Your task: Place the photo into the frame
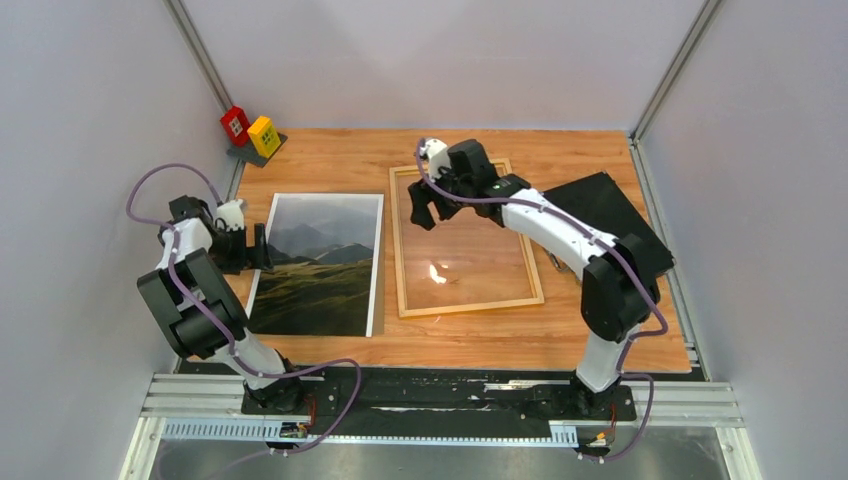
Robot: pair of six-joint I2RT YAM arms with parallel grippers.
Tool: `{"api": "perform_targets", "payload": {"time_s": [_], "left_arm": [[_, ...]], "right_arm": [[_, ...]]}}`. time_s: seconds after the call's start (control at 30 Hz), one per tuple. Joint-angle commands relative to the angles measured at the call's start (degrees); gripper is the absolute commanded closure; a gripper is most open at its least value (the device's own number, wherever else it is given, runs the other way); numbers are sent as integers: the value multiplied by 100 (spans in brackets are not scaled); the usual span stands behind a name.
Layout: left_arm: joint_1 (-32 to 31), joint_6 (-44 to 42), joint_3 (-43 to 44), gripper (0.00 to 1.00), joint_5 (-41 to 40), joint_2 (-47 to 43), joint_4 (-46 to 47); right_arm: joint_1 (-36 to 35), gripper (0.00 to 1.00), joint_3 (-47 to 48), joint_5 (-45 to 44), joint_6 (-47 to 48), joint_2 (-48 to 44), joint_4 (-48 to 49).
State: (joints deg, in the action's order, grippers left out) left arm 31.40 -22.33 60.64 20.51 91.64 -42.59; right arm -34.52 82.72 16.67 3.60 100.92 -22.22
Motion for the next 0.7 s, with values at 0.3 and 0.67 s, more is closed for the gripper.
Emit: {"api": "perform_targets", "payload": {"time_s": [0.3, 0.67], "left_arm": [[324, -566, 464, 3, 746, 558, -285], [323, -639, 484, 5, 970, 936, -236]], "right_arm": [[-947, 25, 2758, 913, -647, 2404, -455], [-1131, 29, 3265, 1199, -770, 3278, -461]]}}
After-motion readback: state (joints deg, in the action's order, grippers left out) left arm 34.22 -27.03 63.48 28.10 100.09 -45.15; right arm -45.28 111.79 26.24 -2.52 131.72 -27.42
